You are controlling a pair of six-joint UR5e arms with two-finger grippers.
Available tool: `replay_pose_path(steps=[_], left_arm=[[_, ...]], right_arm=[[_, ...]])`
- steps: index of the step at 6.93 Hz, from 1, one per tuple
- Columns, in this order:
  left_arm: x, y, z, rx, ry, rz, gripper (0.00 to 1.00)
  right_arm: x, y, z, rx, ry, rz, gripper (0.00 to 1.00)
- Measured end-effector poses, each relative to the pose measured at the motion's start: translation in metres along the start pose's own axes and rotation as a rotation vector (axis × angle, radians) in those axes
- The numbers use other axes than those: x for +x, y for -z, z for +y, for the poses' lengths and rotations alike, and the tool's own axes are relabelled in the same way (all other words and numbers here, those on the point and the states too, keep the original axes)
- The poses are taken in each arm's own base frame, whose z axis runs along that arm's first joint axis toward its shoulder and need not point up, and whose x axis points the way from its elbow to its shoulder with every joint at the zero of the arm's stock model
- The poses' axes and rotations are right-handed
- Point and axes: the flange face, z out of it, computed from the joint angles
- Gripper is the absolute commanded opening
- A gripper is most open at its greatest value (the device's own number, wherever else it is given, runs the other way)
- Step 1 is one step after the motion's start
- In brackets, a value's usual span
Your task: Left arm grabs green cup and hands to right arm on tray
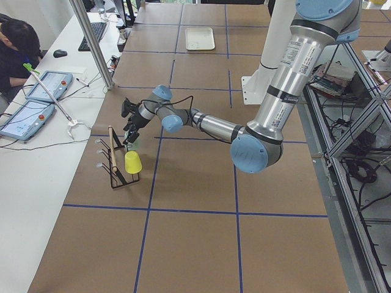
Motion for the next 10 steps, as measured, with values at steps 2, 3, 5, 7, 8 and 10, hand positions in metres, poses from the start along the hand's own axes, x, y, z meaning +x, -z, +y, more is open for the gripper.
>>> replay_pose_path(steps=[2, 3, 5, 7, 8, 10], left_arm=[[0.004, -0.001, 0.008, -0.01, -0.009, 0.003, 1.0], [0.005, -0.002, 0.011, -0.014, -0.013, 0.004, 1.0], [0.006, -0.003, 0.013, -0.018, -0.016, 0.003, 1.0], [0.005, -0.006, 0.015, -0.022, -0.02, -0.001, 1.0], [0.005, -0.006, 0.016, -0.023, -0.021, -0.002, 1.0], [0.005, -0.007, 0.016, -0.025, -0.022, -0.003, 0.75]], right_arm=[[0.0, 0.0, 0.0, 0.0, -0.001, 0.0, 1.0], [0.0, 0.0, 0.0, 0.0, -0.002, 0.0, 1.0], [0.0, 0.0, 0.0, 0.001, -0.001, 0.0, 1.0], [0.0, 0.0, 0.0, 0.0, -0.001, 0.0, 1.0], [0.0, 0.0, 0.0, 0.0, -0.001, 0.0, 1.0], [0.0, 0.0, 0.0, 0.001, -0.001, 0.0, 1.0]])
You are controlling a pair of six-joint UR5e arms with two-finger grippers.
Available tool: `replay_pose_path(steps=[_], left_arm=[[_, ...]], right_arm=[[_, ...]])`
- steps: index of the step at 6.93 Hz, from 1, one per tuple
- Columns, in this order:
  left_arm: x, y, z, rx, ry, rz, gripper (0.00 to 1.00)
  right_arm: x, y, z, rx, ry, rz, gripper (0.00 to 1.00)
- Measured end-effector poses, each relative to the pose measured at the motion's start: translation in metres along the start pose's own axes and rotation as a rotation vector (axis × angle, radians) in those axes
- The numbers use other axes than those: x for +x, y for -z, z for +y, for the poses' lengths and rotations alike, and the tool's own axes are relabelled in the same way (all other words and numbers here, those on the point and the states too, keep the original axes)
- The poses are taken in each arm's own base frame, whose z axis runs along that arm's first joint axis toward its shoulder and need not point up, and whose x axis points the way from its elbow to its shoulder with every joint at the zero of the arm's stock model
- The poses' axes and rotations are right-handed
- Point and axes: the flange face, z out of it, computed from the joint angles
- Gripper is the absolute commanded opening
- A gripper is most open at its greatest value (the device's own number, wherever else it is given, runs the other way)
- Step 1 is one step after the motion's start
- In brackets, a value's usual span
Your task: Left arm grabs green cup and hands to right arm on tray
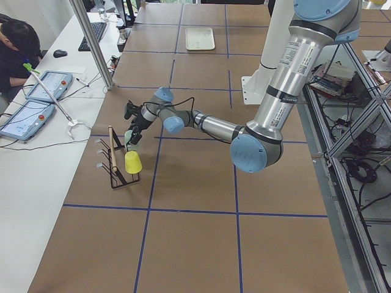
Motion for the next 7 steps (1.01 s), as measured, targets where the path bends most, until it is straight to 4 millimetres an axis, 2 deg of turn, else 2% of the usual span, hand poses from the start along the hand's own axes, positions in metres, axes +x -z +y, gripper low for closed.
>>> replay_pose_path(steps=[1, 2, 5, 7], left_arm=[[0.0, 0.0, 0.0, 0.0, 0.0, 0.001, 0.62], [0.001, 0.001, 0.0, 0.0, 0.0, 0.002, 0.59], [0.002, 0.005, 0.0, -0.017, -0.003, 0.019, 0.59], [-0.006, 0.013, 0.002, -0.034, -0.005, 0.036, 0.59]], right_arm=[[0.0, 0.0, 0.0, 0.0, 0.0, 0.0, 1.0], [0.0, 0.0, 0.0, 0.001, 0.001, 0.0, 1.0], [-0.001, 0.001, -0.001, 0.003, 0.002, 0.0, 1.0], [-0.001, 0.001, -0.001, 0.002, 0.002, 0.0, 1.0]])
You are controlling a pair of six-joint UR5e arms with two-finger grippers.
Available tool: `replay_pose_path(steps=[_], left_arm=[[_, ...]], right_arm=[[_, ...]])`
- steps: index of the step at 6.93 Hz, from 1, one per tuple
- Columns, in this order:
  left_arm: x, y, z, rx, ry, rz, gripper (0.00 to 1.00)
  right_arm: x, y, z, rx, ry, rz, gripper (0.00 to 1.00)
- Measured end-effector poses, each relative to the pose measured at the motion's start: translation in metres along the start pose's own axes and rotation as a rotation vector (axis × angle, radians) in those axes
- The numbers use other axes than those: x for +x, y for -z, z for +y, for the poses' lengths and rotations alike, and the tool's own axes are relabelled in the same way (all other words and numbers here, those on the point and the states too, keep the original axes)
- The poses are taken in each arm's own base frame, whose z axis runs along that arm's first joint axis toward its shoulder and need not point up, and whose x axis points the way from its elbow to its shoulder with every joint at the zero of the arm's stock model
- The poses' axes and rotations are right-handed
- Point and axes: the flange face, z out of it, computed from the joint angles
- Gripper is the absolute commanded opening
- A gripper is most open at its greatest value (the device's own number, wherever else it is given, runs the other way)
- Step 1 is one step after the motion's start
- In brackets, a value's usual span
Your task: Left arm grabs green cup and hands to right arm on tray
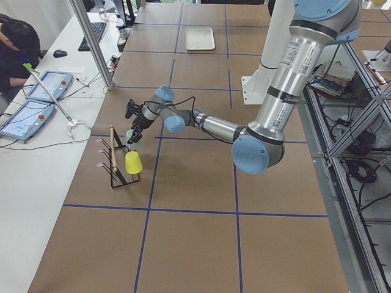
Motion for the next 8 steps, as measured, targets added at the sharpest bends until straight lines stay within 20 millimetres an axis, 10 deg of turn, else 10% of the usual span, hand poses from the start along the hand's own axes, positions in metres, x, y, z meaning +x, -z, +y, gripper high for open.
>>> replay_pose_path(steps=[3, 8], left_arm=[[-0.018, 0.028, -0.007, 0.008, 0.015, 0.028, 0.59], [-0.031, 0.087, -0.072, 0.126, 0.08, 0.086, 0.59]], right_arm=[[0.001, -0.001, 0.0, -0.002, -0.002, 0.0, 1.0], [0.001, -0.002, 0.0, -0.004, -0.001, 0.0, 1.0]])
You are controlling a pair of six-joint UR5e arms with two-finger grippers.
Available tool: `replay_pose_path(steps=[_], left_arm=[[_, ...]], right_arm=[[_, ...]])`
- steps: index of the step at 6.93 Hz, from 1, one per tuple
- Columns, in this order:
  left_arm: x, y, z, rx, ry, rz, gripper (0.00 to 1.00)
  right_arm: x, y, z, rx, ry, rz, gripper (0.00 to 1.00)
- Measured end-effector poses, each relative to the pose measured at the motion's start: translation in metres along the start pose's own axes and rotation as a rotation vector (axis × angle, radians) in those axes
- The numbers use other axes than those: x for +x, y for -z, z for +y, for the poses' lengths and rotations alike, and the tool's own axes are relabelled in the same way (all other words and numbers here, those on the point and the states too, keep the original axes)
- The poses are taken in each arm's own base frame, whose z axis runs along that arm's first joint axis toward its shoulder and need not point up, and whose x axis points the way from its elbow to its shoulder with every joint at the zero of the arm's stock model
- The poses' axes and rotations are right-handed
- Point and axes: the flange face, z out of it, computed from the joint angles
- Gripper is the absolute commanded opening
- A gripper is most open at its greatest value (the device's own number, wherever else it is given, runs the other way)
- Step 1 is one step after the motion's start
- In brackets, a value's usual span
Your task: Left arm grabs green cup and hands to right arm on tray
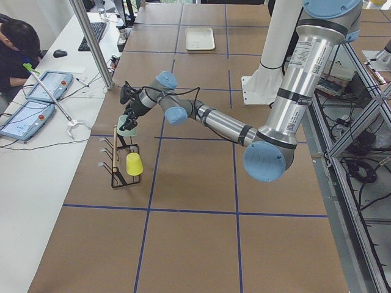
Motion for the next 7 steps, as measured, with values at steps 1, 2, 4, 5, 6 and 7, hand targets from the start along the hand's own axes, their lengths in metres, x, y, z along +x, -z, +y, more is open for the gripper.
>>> replay_pose_path(steps=[1, 2, 4, 5, 6, 7], left_arm=[[0.003, 0.011, -0.01, 0.019, 0.012, 0.017, 0.59], [0.008, 0.019, -0.014, 0.028, 0.044, 0.033, 0.59], [0.025, 0.027, -0.005, 0.013, 0.184, 0.069, 0.59], [0.045, 0.031, 0.013, -0.018, 0.242, 0.099, 0.59], [0.071, 0.036, 0.035, -0.063, 0.291, 0.138, 0.59], [0.097, 0.045, 0.054, -0.117, 0.342, 0.182, 0.59]], right_arm=[[-0.001, 0.002, -0.001, 0.003, 0.003, 0.0, 1.0], [-0.007, 0.007, -0.003, 0.018, 0.017, 0.002, 1.0], [-0.019, 0.019, -0.01, 0.073, 0.047, -0.001, 1.0], [-0.025, 0.023, -0.012, 0.099, 0.043, -0.027, 1.0], [-0.034, 0.027, -0.016, 0.134, 0.036, -0.069, 1.0], [-0.048, 0.03, -0.021, 0.178, 0.017, -0.11, 1.0]])
